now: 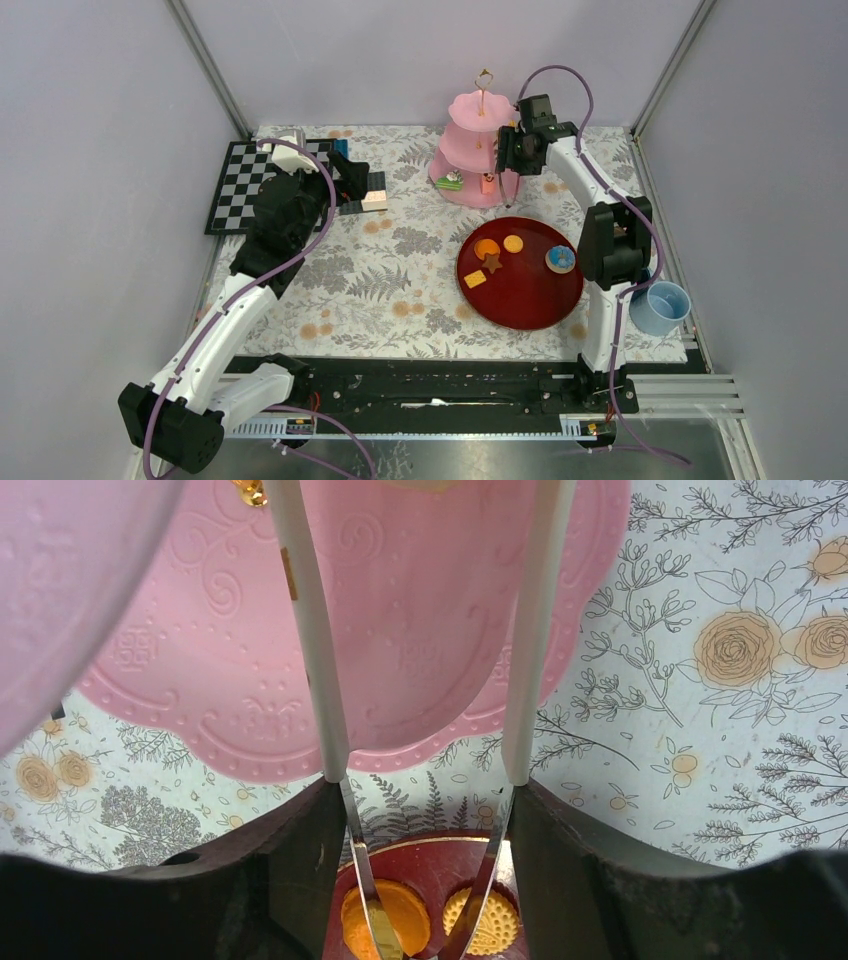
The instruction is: Serve the afternoon tea
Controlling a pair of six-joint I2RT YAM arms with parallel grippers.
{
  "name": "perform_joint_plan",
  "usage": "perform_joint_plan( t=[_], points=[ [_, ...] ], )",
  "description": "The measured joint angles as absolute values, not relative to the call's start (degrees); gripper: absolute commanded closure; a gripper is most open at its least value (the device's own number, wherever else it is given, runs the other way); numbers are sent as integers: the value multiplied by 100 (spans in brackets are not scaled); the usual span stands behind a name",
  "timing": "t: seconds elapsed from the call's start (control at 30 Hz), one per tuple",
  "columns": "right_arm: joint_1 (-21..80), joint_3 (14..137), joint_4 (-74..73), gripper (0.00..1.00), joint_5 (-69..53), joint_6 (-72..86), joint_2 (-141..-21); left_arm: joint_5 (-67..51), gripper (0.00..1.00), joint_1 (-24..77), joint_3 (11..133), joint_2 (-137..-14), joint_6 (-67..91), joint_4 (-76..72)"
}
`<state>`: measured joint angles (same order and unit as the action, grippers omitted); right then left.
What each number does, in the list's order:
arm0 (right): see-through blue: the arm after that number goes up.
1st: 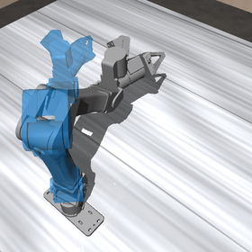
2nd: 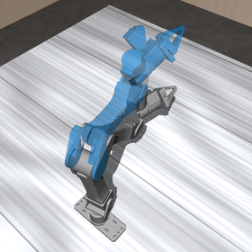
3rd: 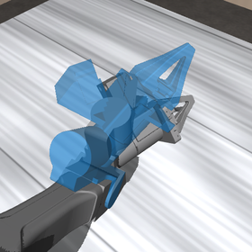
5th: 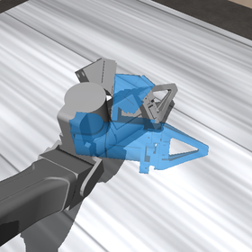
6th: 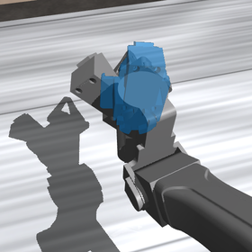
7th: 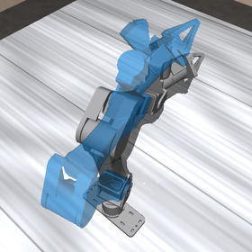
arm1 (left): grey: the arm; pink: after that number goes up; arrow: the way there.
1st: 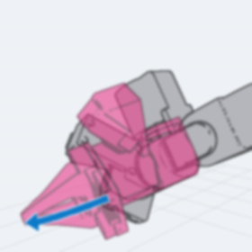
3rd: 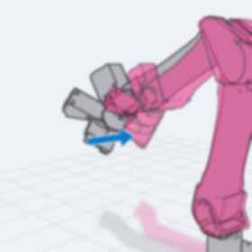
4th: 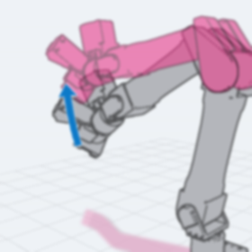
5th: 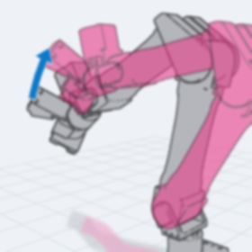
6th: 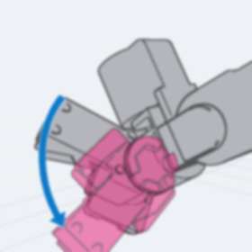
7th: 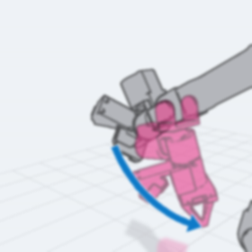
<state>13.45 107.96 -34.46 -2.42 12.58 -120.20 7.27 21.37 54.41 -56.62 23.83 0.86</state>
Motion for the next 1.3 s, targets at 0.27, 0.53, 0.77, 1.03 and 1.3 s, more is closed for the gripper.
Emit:
perform_joint_plan(
  t=[0.27, 0.53, 0.77, 1.03, 1.3],
  points=[
    [1345, 10796, -3494, 33, -233, 1225, -12018, 725, 1, 2137, 5441, -5662, 2383, 86],
    [1345, 10536, -3441, 34, -145, 1223, -11909, 727, 1, 2137, 5441, -5662, 2383, 86],
    [1345, 10007, -3459, 35, -99, 1286, -11393, 725, 1, 2137, 5441, -5671, 2383, 86],
    [1345, 8632, -3361, 36, -64, 1487, -9872, 727, 1, 2137, 5441, -5754, 2383, 84],
    [1345, 6471, -3625, 30, -263, 1872, -7415, 506, 1, 2137, 5465, -5874, 2473, 86]
  ],
)
